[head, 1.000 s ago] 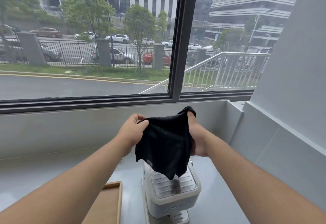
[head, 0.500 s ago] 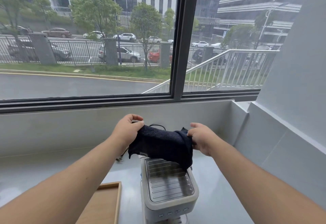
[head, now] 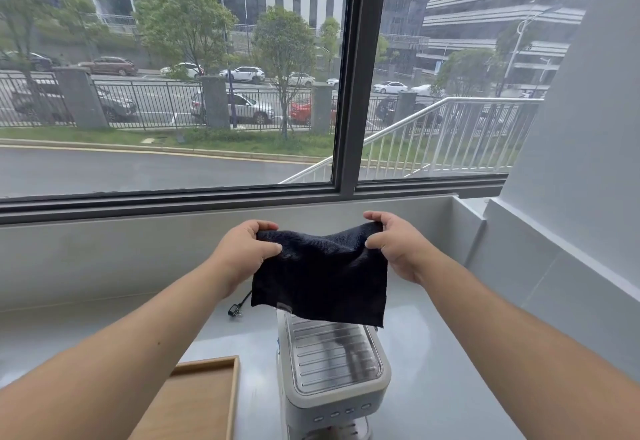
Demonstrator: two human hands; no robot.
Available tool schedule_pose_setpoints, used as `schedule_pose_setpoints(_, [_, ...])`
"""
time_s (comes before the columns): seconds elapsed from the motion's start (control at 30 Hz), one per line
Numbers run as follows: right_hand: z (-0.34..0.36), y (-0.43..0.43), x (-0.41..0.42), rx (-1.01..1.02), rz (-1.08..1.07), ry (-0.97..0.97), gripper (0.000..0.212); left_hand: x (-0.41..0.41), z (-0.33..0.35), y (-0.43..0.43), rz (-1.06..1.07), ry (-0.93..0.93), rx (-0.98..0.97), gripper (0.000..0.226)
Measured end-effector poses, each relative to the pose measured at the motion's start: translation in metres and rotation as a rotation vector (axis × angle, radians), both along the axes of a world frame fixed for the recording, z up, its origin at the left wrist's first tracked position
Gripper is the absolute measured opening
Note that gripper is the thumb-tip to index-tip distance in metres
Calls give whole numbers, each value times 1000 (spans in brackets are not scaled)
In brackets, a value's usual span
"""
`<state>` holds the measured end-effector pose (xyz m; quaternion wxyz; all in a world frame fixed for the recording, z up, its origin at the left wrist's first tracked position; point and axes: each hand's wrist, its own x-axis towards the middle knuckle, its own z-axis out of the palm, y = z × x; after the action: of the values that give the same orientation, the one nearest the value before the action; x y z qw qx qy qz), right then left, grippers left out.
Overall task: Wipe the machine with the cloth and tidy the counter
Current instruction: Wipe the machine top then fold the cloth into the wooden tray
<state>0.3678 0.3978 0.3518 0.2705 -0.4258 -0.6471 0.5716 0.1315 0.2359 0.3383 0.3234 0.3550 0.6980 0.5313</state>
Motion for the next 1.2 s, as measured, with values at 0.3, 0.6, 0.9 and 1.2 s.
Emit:
schedule_pose_setpoints(0.3, [22,-1,9,638,-14,-454,45,-2,1,-7,75,267,-25,3])
schedule_pose_setpoints(0.6, [14,-1,12,702,-125,-481,23,-4,5,-18,142,493,-45,20])
schedule_pose_setpoints(0.9, [9,-6,9,353,-102,-234,44,-5,6,-21,217,582,-118,22])
schedule_pose_setpoints(1.2, [-9,2,12,120,-77,-154,32,2,3,-18,263,359,-132,21])
